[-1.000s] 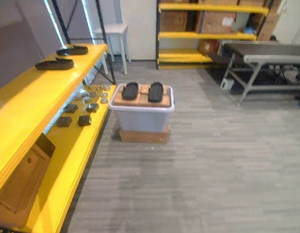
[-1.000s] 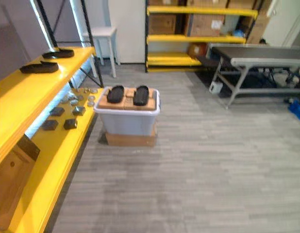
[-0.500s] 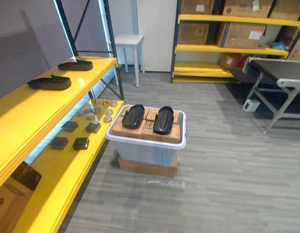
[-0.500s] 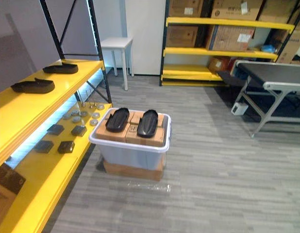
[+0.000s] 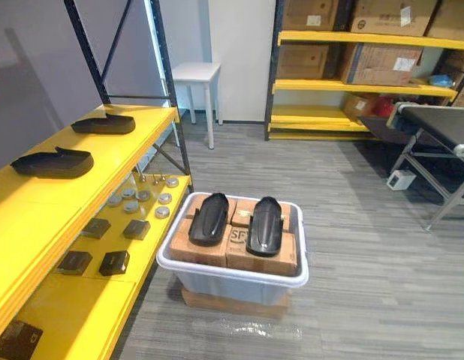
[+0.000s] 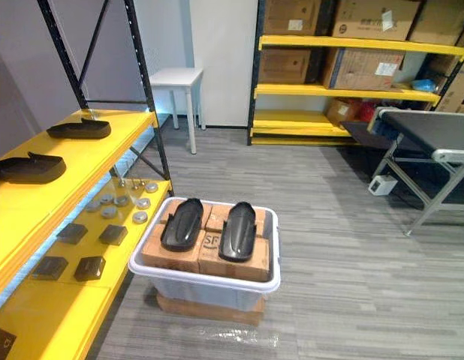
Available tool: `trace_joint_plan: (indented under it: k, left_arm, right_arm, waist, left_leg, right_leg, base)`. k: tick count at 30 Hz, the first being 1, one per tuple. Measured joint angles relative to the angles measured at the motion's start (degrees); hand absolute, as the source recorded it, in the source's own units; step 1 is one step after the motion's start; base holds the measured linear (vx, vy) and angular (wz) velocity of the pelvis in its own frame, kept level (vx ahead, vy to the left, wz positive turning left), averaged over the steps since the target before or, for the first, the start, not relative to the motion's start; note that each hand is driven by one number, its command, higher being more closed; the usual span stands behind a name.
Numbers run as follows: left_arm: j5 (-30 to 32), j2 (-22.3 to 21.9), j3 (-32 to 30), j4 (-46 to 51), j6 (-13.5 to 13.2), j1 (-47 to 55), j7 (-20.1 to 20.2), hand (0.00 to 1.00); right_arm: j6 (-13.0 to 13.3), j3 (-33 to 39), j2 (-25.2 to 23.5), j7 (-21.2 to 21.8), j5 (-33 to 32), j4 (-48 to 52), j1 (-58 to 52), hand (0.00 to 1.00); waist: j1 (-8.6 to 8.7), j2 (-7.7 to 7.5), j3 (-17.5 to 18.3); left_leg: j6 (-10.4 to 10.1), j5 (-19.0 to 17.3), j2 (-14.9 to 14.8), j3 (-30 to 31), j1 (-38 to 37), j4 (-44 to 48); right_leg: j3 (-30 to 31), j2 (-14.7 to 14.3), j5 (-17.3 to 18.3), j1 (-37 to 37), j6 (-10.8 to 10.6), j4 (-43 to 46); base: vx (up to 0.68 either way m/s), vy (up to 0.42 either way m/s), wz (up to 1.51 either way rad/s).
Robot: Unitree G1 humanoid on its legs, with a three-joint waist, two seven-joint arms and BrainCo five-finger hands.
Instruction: Walk over and take plastic housings, then place them on the shelf
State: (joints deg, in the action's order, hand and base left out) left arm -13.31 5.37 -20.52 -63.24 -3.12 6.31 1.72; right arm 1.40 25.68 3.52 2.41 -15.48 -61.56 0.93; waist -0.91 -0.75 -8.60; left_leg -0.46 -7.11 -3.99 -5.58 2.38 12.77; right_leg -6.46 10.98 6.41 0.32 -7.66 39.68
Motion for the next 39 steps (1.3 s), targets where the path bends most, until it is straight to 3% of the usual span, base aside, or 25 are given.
trace_joint_plan:
  k: [1,3,4,6,7,8,10,15,18,22,26,30,35,38,39]
  left_arm:
    - [0.1,1.2,2.5,-0.2,0.0,-0.4,-0.1,0.0]
    - [0.1,1.8,3.6,0.1,0.0,-0.8,-0.2,0.0]
    - [0.1,2.3,4.0,0.3,-0.1,-1.3,-0.2,0.0]
    - [0.1,2.7,4.2,1.3,-0.3,-2.1,-0.5,0.0]
    - [0.1,2.8,4.3,1.7,-0.6,-2.4,-0.9,0.0]
    - [0.0,1.6,5.4,2.1,-0.7,-2.1,-1.3,0.0]
    - [0.0,0.5,5.7,2.5,-0.7,-1.7,-1.6,0.0]
    - [0.0,-2.2,8.6,3.6,-1.4,-2.0,-1.6,0.0]
    - [0.0,-2.3,9.3,3.6,-1.8,-3.4,-2.2,0.0]
    - [-1.2,-2.0,11.4,4.0,-2.0,-8.3,-4.2,0.0]
    - [-3.7,-1.5,13.2,7.3,-3.0,-9.8,-5.2,0.0]
    - [-6.2,-0.8,16.8,7.3,-3.6,-11.8,-6.3,0.0]
    - [-8.5,-0.1,22.1,6.1,-4.5,-14.7,-6.9,0.0]
    - [-9.7,-0.6,24.8,5.2,-4.7,-17.4,-8.2,0.0]
    - [-10.3,-0.8,25.5,5.2,-4.7,-17.4,-8.8,0.0]
  right_arm:
    - [0.0,-1.0,0.2,-0.3,0.0,0.5,0.0,0.0]
    - [0.0,-2.1,0.5,-0.9,0.0,0.8,0.3,0.0]
    - [0.0,-2.9,0.4,-1.4,0.0,1.7,0.5,0.0]
    - [0.0,-3.4,0.4,-2.3,0.1,3.5,1.1,0.0]
    - [0.2,-3.2,0.9,-3.2,0.2,5.2,1.1,0.0]
    - [0.4,-2.9,1.6,-4.5,0.4,7.2,1.3,0.0]
    - [0.9,-3.3,1.9,-5.8,2.0,11.0,1.4,0.0]
    - [1.3,-4.4,1.9,-10.1,9.2,25.7,2.3,0.0]
    - [1.4,-4.6,1.8,-13.5,11.5,29.5,8.6,0.0]
    - [1.9,-8.3,3.4,-18.5,11.6,29.9,24.1,0.0]
    - [1.9,-9.1,5.8,-21.9,11.5,28.4,37.4,0.0]
    - [2.0,-11.3,13.9,-23.6,9.8,18.5,47.9,0.0]
    - [1.5,-11.7,18.5,-23.9,8.8,2.3,56.5,0.0]
    - [0.1,-12.4,19.0,-24.9,9.2,-0.4,57.7,0.0]
    - [-0.5,-13.0,18.9,-25.0,9.2,-1.1,58.0,1.0]
  waist:
    - [0.12,-0.15,0.0]
    - [0.24,-0.08,0.0]
    - [0.35,0.02,0.0]
    - [1.14,-0.68,0.4]
    - [1.67,-0.91,0.9]
    - [1.78,0.9,1.4]
    - [1.42,2.24,1.7]
    - [1.39,2.39,1.4]
    - [1.0,2.46,-2.4]
    - [-1.44,2.67,-11.1]
    - [-3.74,3.51,-15.8]
    - [-4.64,4.63,-17.3]
    - [-5.47,5.99,-18.0]
    - [-6.41,6.83,-18.7]
    - [-6.45,6.9,-18.7]
  left_leg:
    - [0.6,0.0,0.2,-0.1,-2.9,-0.9]
    - [0.6,0.1,0.1,-0.5,-5.0,-1.6]
    - [0.3,0.1,0.0,-0.2,-6.0,-2.2]
    - [-0.8,-0.3,0.4,1.4,-6.2,-2.6]
    - [-2.1,-1.2,1.1,2.9,-5.9,-2.5]
    - [-2.5,-1.0,-0.4,3.5,-5.9,-2.8]
    - [-3.6,-1.7,-2.4,3.4,-7.6,-4.0]
    - [-3.8,-1.8,-3.2,3.6,-7.5,-6.1]
    - [-3.8,-1.8,-2.6,3.8,-5.7,-6.3]
    - [-3.7,-1.9,-0.8,5.2,2.8,0.8]
    - [-3.0,-3.4,-1.0,6.7,9.8,5.4]
    - [-2.4,-4.3,-0.5,7.5,15.7,8.7]
    - [-2.5,-4.7,-0.4,8.8,21.2,12.1]
    - [-2.5,-4.7,-0.5,9.1,23.0,13.4]
    - [-2.5,-4.7,-0.5,9.0,23.1,13.6]
  right_leg:
    - [-1.2,1.3,2.1,-3.7,-0.7,6.0]
    - [-3.5,1.5,3.7,-5.0,-0.4,2.1]
    - [-5.2,0.9,4.0,-5.5,-0.1,-5.5]
    - [-4.8,-1.5,0.9,-5.8,1.6,-22.5]
    - [-4.0,-2.3,-6.7,-5.2,3.8,-28.8]
    - [-4.4,-3.7,-7.5,-4.1,4.3,-30.8]
    - [-4.2,-6.2,-8.3,-1.4,5.2,-35.6]
    - [-3.7,-7.8,-9.2,-0.9,5.6,-39.4]
    - [-3.5,-7.3,-10.3,-2.9,5.3,-39.5]
    - [-3.6,-5.6,-13.1,-7.8,5.3,-39.5]
    - [-4.2,-5.9,-14.8,-12.2,5.5,-39.5]
    - [-4.0,-5.7,-16.5,-16.5,5.3,-39.2]
    - [-4.4,-5.7,-16.9,-20.9,5.4,-37.5]
    - [-4.5,-5.7,-17.0,-22.5,5.6,-36.7]
    - [-4.5,-5.8,-17.0,-22.5,5.6,-36.7]
  base:
    - [0.36,0.094,0.25]
    - [0.29,0.037,0.23]
    - [0.32,-0.048,0.35]
    - [0.34,-0.12,0.47]
    - [0.4,-0.21,0.37]
    - [0.39,-0.205,0.21]
    - [0.29,-0.146,-0.23]
    - [0.11,-0.031,-0.15]
    - [-0.07,0.082,-0.01]
    - [-0.19,0.042,0.13]
    - [-0.18,0.004,0.11]
    - [-0.15,0.046,0.03]
    - [-0.09,0.029,0.04]
    - [-0.01,0.005,0.01]
    - [0.0,0.0,0.0]
